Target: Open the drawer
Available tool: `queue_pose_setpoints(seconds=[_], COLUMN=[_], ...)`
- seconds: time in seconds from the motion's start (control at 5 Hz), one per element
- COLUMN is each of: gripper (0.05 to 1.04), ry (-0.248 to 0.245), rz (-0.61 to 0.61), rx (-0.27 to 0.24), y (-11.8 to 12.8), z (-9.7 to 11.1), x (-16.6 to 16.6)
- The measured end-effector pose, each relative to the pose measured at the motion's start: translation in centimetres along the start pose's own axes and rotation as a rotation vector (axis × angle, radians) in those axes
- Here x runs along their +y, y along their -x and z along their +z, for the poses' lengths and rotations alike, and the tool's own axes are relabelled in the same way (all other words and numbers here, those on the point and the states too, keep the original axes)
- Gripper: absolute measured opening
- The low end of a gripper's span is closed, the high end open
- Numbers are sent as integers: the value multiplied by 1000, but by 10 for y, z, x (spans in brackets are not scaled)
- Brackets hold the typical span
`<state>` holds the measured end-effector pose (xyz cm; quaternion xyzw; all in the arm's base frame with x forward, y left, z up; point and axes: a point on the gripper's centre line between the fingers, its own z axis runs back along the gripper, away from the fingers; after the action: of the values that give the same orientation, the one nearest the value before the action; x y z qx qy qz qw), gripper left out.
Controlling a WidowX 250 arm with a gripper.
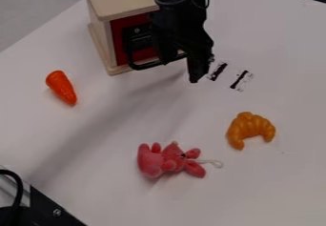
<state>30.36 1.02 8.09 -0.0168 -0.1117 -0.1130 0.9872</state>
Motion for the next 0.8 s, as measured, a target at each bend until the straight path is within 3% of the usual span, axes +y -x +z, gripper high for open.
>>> queue_pose_setpoints(seconds=[0.2,0.6,0.8], gripper=[997,997,997], ry=[7,-74,-91], rz=[0,-33,-121], rx=[32,54,57], y=[6,8,2], z=[-8,-10,-14], x=[-1,19,28])
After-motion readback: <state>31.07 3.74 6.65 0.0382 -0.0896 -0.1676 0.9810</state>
